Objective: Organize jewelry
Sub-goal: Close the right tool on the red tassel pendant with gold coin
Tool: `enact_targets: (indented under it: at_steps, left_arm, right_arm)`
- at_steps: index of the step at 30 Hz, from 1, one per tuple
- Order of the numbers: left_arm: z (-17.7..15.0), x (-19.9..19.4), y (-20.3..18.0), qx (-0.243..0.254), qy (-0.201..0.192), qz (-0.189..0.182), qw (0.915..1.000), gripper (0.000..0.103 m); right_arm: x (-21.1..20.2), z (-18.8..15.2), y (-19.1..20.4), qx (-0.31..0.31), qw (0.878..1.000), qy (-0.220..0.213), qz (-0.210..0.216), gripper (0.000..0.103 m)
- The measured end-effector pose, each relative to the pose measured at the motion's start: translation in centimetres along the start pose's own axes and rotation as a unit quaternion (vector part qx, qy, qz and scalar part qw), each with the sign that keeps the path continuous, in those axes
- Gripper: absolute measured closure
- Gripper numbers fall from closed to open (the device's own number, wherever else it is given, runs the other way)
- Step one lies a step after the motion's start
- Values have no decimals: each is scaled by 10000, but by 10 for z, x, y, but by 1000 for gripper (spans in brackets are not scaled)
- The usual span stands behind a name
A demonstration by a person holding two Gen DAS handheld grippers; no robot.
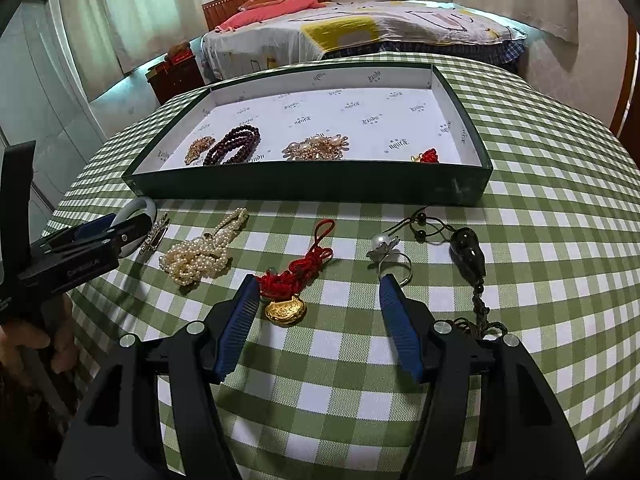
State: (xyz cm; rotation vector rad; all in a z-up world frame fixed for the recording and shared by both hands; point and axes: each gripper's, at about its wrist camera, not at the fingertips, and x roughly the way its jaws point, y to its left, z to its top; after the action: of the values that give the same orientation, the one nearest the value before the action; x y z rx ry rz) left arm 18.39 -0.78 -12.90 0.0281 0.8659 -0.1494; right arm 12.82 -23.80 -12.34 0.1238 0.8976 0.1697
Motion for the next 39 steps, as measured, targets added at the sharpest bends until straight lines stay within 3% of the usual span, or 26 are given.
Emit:
enact_targets:
  at_steps: [13, 18, 26, 31, 33, 39]
  left_arm:
    - [-12, -13, 10, -25, 6, 142, 9999, 35]
    - [-12, -14, 12, -66, 10, 164, 9998, 35]
    - [-13, -13, 12, -60, 11, 169, 9998, 35]
    - [-13, -14, 12, -54, 5, 175, 9998, 35]
    - [-13, -14, 12, -49, -2, 179, 9998, 35]
    - [-14, -14, 12, -41, -14, 187, 9998, 35]
  right_arm:
    - [2, 3, 4, -39, 10000, 0, 2, 42]
    - [4, 4, 11, -116, 9999, -14, 35, 52]
    - [14, 8, 22, -299, 9995, -21, 21, 53]
    - [15, 7, 23, -467, 9988, -55, -157, 69]
    - [14, 6, 23, -525, 9984, -73, -204, 82]
    - [12, 3, 21, -516, 9985, -130, -149, 88]
